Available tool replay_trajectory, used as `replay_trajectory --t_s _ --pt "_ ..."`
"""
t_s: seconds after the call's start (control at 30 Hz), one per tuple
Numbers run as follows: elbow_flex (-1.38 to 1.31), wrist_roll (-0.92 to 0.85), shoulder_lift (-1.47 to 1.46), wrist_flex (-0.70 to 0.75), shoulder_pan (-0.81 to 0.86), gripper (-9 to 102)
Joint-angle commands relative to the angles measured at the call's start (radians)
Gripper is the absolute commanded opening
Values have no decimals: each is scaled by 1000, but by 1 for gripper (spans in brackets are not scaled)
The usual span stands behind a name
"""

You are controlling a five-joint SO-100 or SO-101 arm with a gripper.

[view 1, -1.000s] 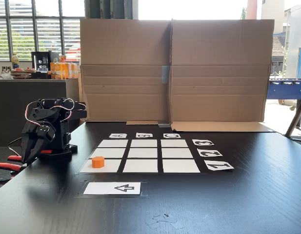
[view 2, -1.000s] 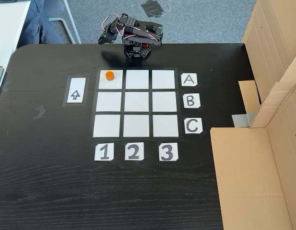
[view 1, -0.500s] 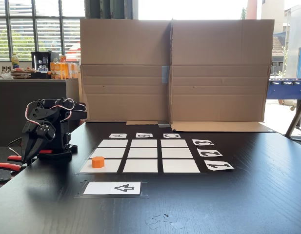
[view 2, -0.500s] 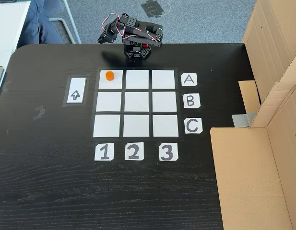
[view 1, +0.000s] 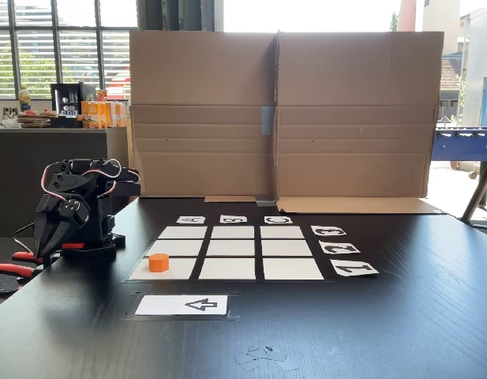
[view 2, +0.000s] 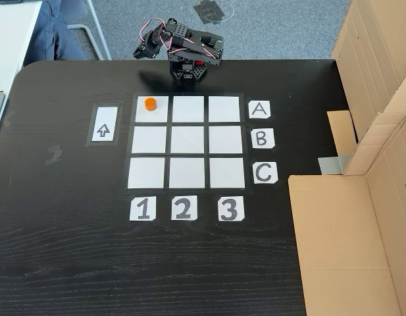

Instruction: Pick up the round, orange token and place it in the grid on square A1.

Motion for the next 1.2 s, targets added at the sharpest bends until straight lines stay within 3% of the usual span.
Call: replay_trajectory --t_s 0.0,1.17 --pt "2 8 2 2 40 0" --pt "2 8 8 0 84 0"
